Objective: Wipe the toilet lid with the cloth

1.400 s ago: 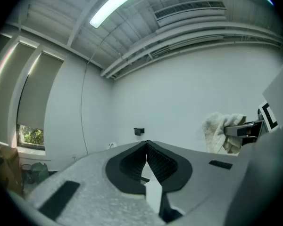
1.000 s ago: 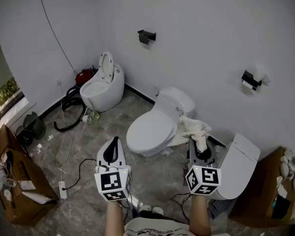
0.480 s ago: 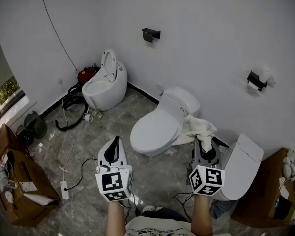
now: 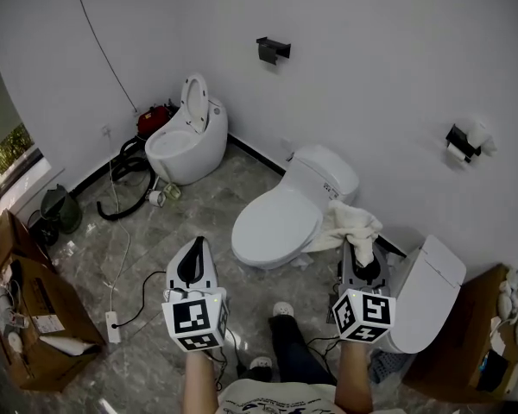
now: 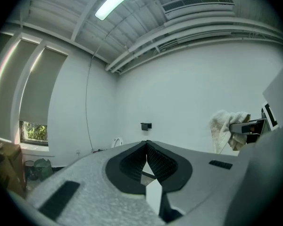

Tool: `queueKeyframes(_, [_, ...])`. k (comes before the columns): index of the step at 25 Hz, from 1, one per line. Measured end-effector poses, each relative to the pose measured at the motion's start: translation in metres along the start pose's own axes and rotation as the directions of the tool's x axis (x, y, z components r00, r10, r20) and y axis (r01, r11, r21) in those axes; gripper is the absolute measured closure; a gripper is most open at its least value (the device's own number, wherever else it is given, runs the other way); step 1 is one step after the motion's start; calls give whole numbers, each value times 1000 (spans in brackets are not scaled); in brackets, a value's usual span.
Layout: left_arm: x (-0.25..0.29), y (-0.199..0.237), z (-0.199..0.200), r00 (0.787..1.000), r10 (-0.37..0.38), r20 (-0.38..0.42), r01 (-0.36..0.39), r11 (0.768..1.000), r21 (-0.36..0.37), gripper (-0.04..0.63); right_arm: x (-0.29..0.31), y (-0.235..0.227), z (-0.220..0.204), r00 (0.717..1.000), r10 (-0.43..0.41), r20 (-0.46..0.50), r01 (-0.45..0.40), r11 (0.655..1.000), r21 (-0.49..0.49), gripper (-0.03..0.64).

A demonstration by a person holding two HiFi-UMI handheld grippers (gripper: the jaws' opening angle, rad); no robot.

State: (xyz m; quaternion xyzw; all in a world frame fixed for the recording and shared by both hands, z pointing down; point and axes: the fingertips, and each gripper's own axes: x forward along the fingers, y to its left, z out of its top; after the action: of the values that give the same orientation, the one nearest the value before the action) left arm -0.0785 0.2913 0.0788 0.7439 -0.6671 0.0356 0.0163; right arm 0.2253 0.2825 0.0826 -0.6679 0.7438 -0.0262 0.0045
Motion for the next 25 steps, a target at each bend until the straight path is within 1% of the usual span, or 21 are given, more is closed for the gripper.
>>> queueKeyframes(5, [32,4,-5,1000,27,-12,-27,1000,0,588,41,-4,-6,1000,25,-10,-25,1000,-2,493])
queueKeyframes(10, [78,6,-8,998,59,-21,-59,998,6,588,96,-13,-12,999,52,-16,-52,999,7,494])
queueKeyframes(20, [201,-3,-4,993,106,-49,-105,994,11,588,232,-46,-15,993,108,-40,-108,994,17,493])
queueKeyframes(25, [260,3,-2,988,144,-61,-144,990,9,588,303,-57,-14,989,137,-49,-137,990,13,494])
